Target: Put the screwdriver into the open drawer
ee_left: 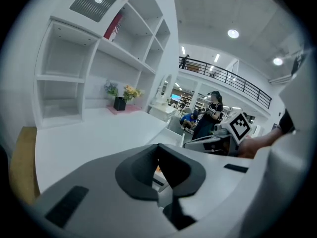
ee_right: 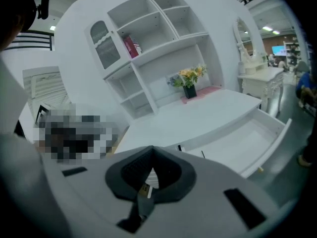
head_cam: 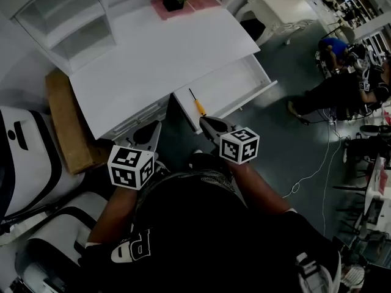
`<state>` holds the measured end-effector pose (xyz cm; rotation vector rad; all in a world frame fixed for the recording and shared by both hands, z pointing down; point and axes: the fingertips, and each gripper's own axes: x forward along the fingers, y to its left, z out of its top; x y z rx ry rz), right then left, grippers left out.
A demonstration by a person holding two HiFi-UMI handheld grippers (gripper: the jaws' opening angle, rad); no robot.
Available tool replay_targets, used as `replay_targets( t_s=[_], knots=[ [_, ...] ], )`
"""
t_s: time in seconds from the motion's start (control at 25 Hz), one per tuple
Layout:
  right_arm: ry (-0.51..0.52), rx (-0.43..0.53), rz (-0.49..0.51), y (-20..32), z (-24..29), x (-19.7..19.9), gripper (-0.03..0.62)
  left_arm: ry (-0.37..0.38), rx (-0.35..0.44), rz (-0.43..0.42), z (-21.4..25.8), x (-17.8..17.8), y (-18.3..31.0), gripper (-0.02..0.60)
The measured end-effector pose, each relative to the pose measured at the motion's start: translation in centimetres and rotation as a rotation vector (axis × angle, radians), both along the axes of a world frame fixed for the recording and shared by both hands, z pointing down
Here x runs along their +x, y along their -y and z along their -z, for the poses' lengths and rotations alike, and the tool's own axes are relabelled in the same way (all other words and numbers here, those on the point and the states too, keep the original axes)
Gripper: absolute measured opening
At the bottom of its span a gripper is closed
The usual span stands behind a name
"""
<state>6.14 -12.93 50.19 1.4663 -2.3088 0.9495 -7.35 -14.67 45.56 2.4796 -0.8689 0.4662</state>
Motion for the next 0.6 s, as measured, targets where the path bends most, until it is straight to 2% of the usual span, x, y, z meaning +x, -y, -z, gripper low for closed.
replay_targets(
  t_s=[0.08, 0.32, 0.6],
  knots=[
    [-0.011, 0.03, 0.004, -0.4, 1.0, 0.3, 0.009, -0.011, 0.002, -0.002, 0.5, 0.8, -0.6, 0.011],
    [0.04, 0.102, 0.028, -2.7, 3.5, 1.1, 0.009, -0.026, 0.003, 0.007, 1.1, 3.4, -3.0, 0.011],
    [0.118, 0.174, 0.015, -7.7, 5.5, 4.7, 0.009, -0.037, 0.004, -0.016, 1.8, 8.0, -7.5, 0.011]
  ],
)
